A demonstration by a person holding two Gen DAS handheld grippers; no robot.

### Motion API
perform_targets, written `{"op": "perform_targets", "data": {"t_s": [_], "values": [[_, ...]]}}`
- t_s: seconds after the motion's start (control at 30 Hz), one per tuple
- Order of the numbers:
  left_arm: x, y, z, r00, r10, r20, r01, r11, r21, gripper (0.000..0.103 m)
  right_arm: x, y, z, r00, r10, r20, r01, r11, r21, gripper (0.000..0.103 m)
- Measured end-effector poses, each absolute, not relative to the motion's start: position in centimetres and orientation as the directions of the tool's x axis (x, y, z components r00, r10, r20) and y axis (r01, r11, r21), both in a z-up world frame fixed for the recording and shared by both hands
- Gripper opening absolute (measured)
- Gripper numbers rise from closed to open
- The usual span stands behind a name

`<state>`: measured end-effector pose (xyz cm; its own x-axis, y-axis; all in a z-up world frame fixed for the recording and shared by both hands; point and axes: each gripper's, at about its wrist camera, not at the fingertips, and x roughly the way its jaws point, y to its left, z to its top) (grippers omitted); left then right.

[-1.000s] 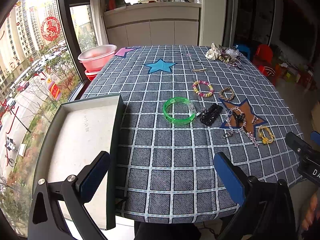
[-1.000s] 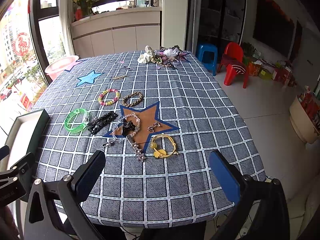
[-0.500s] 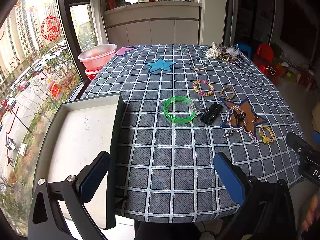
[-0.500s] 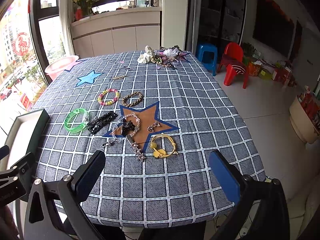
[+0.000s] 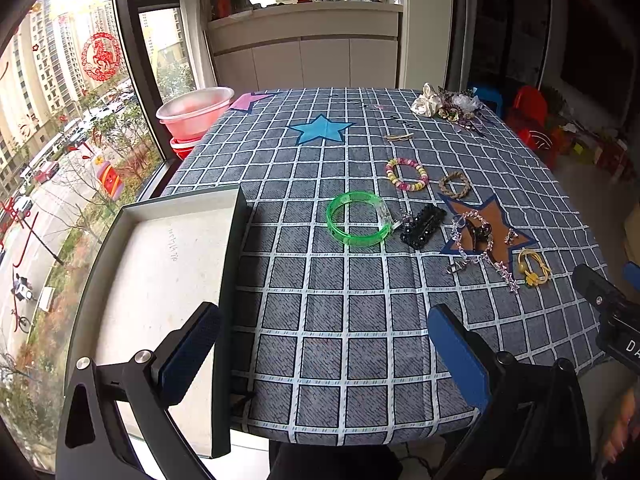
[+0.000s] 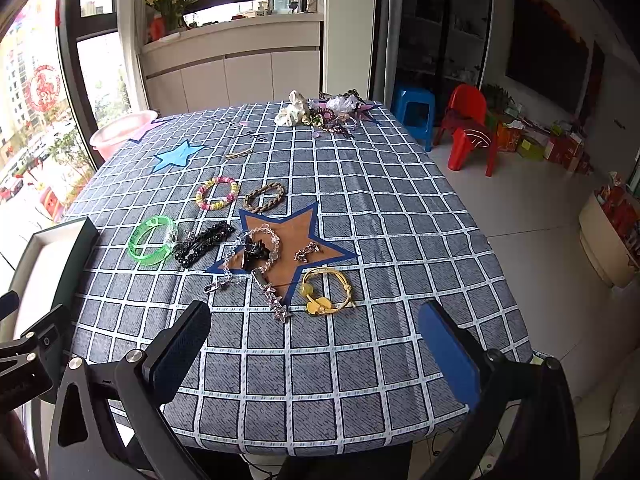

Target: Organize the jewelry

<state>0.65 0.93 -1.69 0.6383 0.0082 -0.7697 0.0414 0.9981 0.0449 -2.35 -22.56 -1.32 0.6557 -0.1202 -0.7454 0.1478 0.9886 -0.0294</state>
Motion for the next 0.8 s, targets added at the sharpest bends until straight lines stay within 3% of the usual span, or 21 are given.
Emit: {"op": "perform_targets", "data": {"t_s": [0.8], "values": [[0.67,0.67,-1.80,0.635,0.010,-0.773,0.043,0.998,0.049,0.103,-2.37,-22.66,-1.44,0.654,-0.122,-0.747,0.151,0.988,-0.029,0.103]]}}
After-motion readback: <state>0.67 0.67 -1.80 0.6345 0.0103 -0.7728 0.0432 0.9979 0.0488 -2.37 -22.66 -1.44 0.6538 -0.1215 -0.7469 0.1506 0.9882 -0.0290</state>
